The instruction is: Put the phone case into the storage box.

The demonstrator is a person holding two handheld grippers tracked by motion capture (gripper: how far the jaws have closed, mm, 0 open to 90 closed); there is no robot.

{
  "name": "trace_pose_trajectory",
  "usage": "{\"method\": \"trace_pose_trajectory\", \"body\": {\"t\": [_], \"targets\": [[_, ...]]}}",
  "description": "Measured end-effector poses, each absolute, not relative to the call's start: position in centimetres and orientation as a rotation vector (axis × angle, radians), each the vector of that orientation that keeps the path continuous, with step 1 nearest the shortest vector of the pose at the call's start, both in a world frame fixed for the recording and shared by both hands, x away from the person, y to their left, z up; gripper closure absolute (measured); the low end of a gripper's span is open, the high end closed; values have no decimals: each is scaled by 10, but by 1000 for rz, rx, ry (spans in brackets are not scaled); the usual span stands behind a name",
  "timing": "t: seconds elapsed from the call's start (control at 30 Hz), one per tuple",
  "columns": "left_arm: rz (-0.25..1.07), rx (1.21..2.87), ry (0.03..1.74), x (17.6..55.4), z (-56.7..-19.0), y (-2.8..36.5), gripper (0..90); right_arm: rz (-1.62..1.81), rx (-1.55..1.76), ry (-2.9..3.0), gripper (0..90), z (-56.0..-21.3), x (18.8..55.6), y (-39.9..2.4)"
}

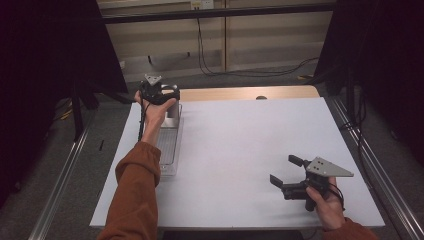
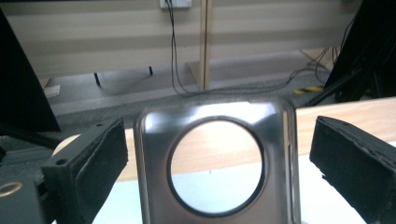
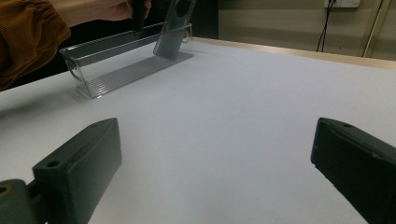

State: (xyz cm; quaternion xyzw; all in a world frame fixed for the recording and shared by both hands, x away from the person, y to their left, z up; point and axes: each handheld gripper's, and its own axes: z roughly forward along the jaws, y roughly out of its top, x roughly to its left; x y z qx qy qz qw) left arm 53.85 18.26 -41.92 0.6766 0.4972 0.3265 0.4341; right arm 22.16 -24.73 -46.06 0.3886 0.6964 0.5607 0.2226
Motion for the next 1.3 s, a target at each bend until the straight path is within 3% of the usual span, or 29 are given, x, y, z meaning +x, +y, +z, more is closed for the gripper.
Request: {"method": "trace_pose_trajectory", "body": {"t": [0.57,1.3], "targets": [[807,1749,1273,547,-424,177,108,1558,1075,1922,14,-461,221,-249],[854,1705,1182,536,-411,176,116,1558,1075,1923,14,-461,221,-247]]}}
